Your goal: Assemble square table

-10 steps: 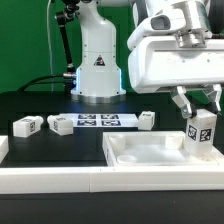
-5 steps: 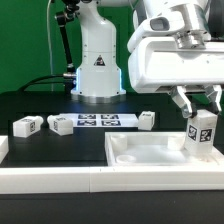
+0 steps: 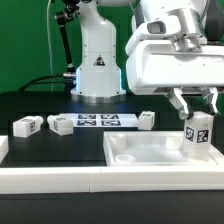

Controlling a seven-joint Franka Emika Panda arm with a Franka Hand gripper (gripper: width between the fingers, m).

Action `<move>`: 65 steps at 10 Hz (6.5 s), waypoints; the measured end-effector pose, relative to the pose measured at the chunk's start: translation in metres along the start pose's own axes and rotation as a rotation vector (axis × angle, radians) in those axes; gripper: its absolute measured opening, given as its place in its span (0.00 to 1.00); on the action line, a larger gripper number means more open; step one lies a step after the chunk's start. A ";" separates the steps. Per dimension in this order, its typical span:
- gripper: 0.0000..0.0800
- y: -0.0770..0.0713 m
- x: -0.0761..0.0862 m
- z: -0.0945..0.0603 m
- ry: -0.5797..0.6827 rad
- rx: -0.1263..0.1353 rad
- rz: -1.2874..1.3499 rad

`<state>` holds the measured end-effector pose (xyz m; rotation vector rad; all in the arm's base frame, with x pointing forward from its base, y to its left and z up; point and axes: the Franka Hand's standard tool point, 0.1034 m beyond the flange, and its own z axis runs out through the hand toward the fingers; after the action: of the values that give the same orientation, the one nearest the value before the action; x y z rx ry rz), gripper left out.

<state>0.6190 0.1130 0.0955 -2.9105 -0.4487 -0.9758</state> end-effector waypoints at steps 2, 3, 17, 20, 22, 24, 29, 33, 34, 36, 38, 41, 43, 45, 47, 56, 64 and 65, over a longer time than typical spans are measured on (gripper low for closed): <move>0.46 -0.001 -0.003 0.001 -0.020 0.008 0.000; 0.69 -0.001 -0.003 0.001 -0.020 0.008 0.000; 0.81 -0.018 0.006 -0.008 -0.261 0.110 0.015; 0.81 -0.022 -0.001 -0.006 -0.429 0.169 0.022; 0.81 -0.018 -0.003 -0.011 -0.561 0.208 0.011; 0.81 -0.016 0.001 -0.010 -0.582 0.216 0.014; 0.81 -0.014 0.005 -0.007 -0.553 0.147 0.092; 0.81 -0.012 0.005 -0.004 -0.525 0.133 0.086; 0.81 -0.012 0.005 -0.004 -0.525 0.133 0.086; 0.81 -0.012 0.005 -0.003 -0.526 0.133 0.087; 0.81 -0.013 -0.001 0.002 -0.535 0.126 0.109; 0.81 -0.013 -0.003 0.006 -0.541 0.110 0.143; 0.81 -0.010 -0.003 0.007 -0.540 0.113 0.131; 0.78 -0.004 -0.004 0.007 -0.538 0.120 0.104; 0.56 -0.003 -0.004 0.007 -0.536 0.122 0.095; 0.37 0.000 -0.003 0.007 -0.531 0.079 0.381; 0.37 -0.006 -0.007 0.005 -0.547 -0.119 1.198; 0.37 -0.007 -0.007 0.005 -0.548 -0.132 1.256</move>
Offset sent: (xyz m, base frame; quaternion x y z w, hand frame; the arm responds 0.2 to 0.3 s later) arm 0.0000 0.0000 0.0000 0.0000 0.0000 0.0000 1.0000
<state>0.6150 0.1185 0.0869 -2.6218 1.3159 -0.0094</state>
